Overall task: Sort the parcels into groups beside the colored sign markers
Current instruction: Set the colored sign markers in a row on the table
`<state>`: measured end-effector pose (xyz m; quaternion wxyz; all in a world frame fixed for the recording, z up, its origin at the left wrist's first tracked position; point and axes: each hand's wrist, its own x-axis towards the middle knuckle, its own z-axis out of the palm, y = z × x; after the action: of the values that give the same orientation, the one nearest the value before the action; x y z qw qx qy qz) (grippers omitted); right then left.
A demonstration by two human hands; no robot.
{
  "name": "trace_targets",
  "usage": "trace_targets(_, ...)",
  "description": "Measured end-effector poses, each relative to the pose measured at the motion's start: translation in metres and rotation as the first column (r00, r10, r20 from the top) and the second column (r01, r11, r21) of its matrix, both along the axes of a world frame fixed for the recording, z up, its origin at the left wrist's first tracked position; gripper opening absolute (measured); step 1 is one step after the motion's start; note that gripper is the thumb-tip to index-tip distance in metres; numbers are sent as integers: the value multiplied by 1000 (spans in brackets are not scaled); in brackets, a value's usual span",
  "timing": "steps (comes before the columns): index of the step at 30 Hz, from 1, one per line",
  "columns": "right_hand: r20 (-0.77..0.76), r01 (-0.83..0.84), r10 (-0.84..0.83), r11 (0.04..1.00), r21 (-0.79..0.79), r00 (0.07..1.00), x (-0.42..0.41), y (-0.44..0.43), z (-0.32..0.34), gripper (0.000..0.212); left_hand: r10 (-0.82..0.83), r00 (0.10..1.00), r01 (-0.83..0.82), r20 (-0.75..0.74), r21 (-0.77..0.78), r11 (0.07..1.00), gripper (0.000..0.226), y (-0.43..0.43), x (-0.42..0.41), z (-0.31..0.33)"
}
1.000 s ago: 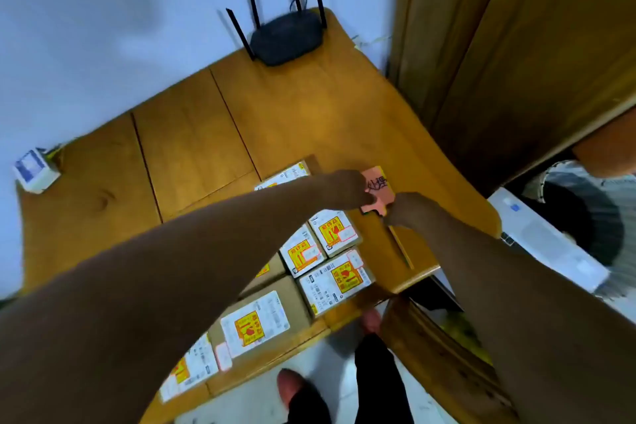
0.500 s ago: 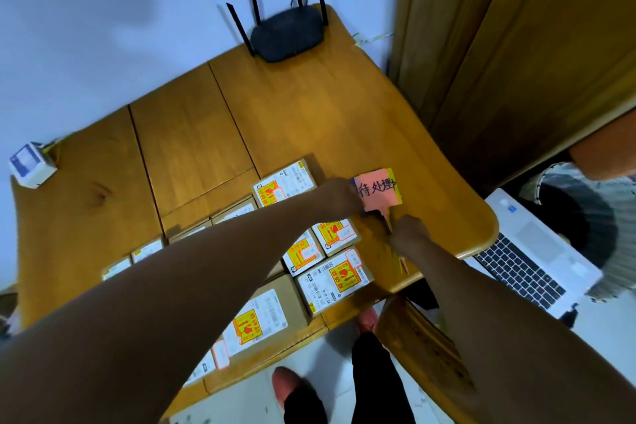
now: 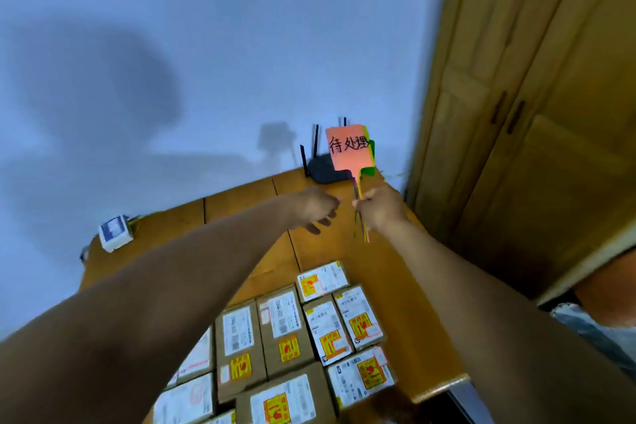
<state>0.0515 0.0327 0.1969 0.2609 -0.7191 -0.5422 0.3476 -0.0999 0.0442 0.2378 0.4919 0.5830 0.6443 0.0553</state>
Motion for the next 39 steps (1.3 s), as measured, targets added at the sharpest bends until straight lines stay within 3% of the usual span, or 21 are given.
trace_targets(4,-40,-51,60,980,193,997,-31,2,71,34,121,958,-146,258,76,986,51,3,-24,60)
trace_targets(10,-77,-130,169,922,364,983,-69,-11,139,32,126,840,-276,527,216,937,25,-13,-57,133)
trace_targets(19,-146,-208,300,871,446,943,-113,-30,214,30,79,799,-403,596,435,805,15,-31,-113,186)
trace_targets(24,-298,-68,243,865,497,923,-125,-24,250,31,58,763,-429,644,438,790,18,-38,-128,208)
trace_targets(34,-399,-70,308,857,510,864,-170,-26,258,20,71,743,-490,666,469,734,19,-49,-161,215)
trace_targets(39,-368,-133,356,849,511,859,-200,-25,251,20,115,726,-539,678,458,707,15,-57,-189,203)
